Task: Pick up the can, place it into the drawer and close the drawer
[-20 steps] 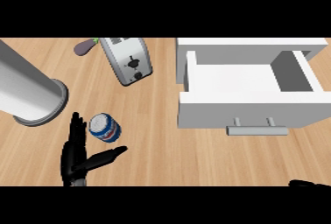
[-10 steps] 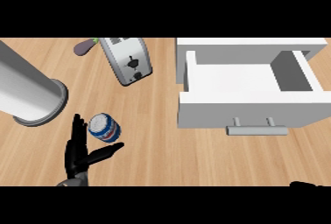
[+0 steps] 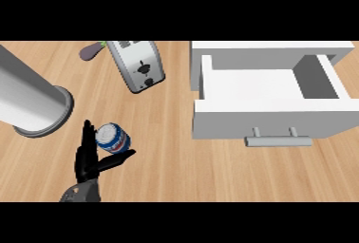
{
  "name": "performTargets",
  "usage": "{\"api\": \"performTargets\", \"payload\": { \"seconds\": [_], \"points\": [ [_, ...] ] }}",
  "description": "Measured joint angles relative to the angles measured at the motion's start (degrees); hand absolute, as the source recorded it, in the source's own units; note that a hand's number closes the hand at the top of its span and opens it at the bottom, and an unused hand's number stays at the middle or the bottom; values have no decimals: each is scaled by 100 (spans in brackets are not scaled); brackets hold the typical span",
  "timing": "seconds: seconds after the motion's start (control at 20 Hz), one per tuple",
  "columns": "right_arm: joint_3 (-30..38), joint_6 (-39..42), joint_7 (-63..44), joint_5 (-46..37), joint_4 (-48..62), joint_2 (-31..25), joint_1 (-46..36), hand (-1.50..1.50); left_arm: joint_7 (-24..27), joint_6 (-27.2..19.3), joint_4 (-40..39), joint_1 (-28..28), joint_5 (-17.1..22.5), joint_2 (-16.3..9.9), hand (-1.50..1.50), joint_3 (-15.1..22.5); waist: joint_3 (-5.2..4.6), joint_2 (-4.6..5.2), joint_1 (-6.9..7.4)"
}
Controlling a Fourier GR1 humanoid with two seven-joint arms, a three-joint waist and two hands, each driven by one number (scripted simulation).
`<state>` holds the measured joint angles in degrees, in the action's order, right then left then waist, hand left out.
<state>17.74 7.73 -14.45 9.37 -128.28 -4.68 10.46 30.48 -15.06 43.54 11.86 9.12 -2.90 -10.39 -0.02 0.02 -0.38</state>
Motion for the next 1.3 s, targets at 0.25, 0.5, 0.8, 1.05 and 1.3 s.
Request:
{"api": "performTargets", "payload": {
  "seconds": [0.25,0.5,0.8,1.05,1.3],
  "points": [
    [76,-49,-221,-18,-39,-78,-207,-150,186,236,-483,355,19,-99,-150,-31,-1,2,2],
    [-67,-158,-310,-195,-131,17,-310,-150,235,585,-878,722,1,-175,150,20,-2,2,0],
    [43,-83,-248,-137,-153,-5,-260,-150,466,990,-1393,1182,88,-146,150,-47,0,7,-17],
    [20,-143,-301,-272,-119,-17,-402,-150,733,1188,-1671,1390,101,-171,150,-75,-1,8,-12],
    [-3,-204,-270,-367,76,-25,-585,-150,796,1422,-1922,1815,78,-209,150,-65,-2,12,-22]
  ]
}}
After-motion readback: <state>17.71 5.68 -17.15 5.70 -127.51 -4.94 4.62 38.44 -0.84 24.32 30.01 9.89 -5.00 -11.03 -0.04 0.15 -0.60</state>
